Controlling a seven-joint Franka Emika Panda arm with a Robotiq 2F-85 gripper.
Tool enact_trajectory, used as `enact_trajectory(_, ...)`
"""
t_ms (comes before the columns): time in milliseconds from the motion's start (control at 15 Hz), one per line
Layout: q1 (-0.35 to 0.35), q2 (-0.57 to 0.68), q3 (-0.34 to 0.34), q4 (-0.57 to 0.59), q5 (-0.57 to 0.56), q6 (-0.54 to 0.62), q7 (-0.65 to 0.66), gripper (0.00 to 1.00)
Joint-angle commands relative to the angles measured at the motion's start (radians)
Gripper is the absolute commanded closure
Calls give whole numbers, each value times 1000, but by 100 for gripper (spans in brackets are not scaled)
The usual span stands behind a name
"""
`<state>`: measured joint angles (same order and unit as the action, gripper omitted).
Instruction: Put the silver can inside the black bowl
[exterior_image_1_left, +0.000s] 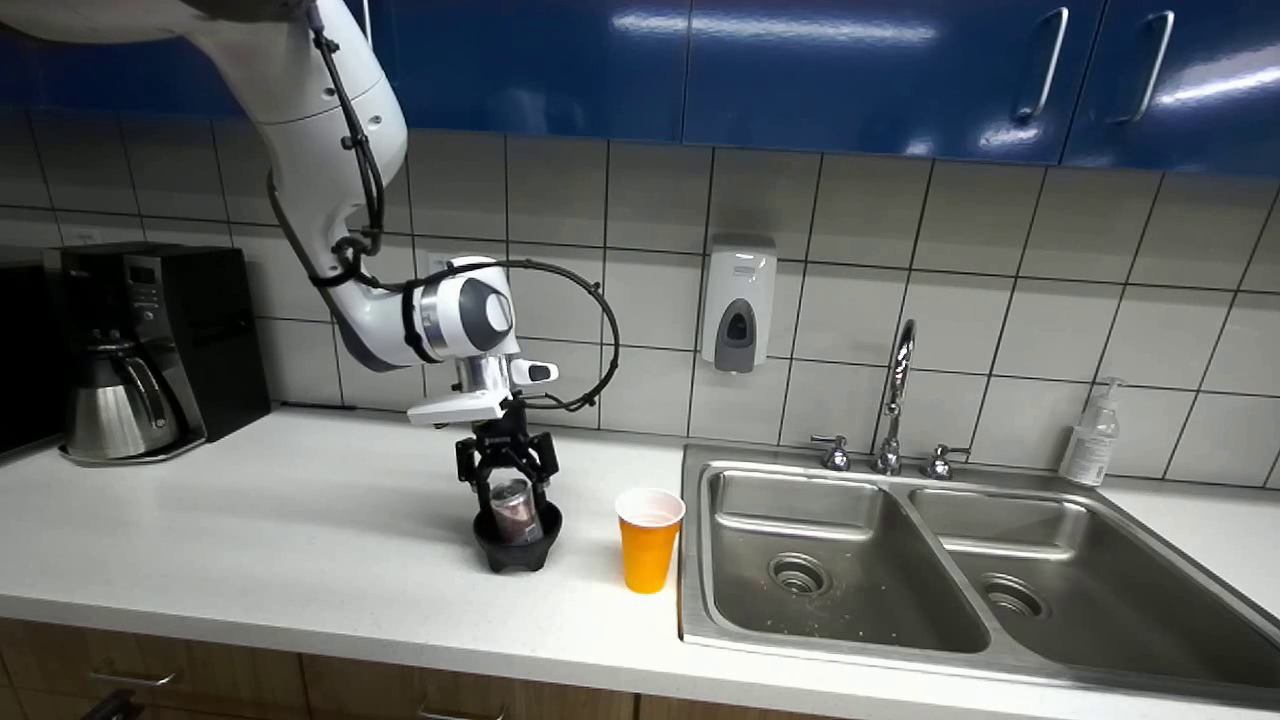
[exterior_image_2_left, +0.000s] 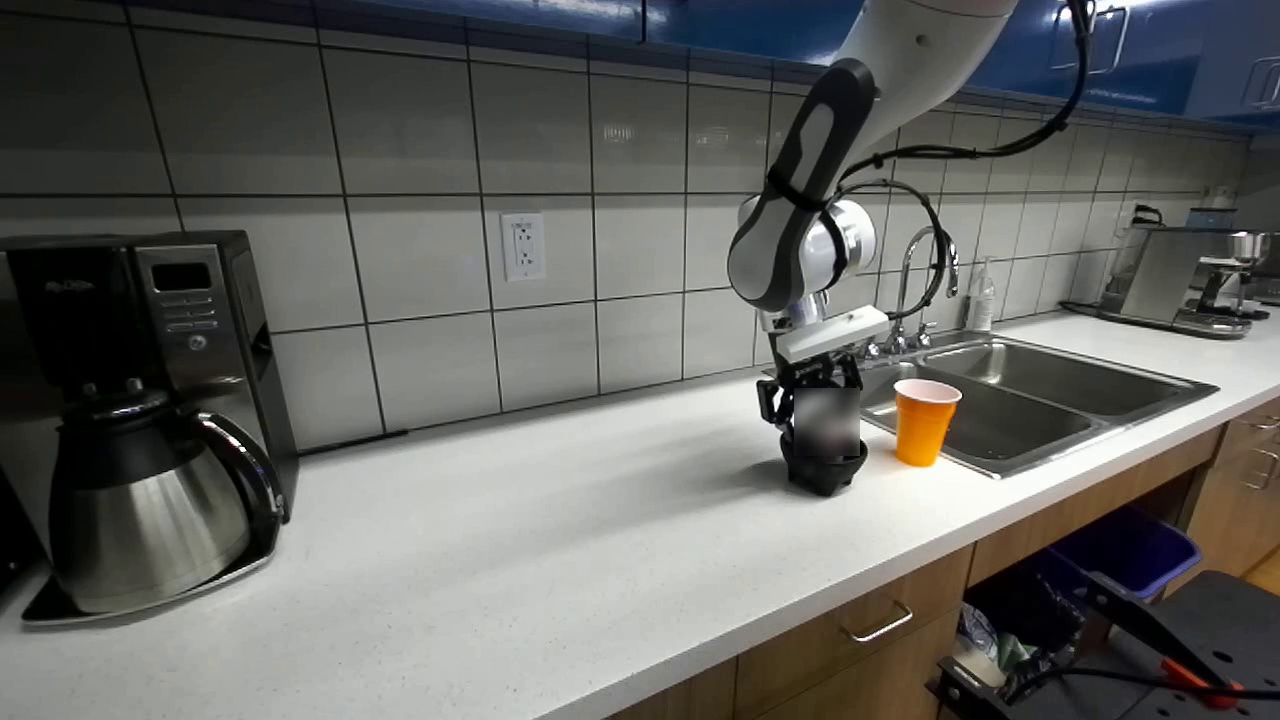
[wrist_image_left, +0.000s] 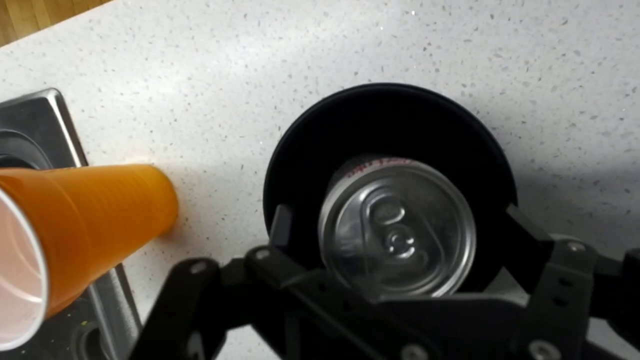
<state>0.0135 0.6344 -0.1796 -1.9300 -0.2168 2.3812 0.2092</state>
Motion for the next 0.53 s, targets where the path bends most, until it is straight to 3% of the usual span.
enact_trajectory(0,6,-69,11,-43,-2,-7,-16,0)
enact_trajectory(467,36,-249,4,-159,-47,-32,-10,0)
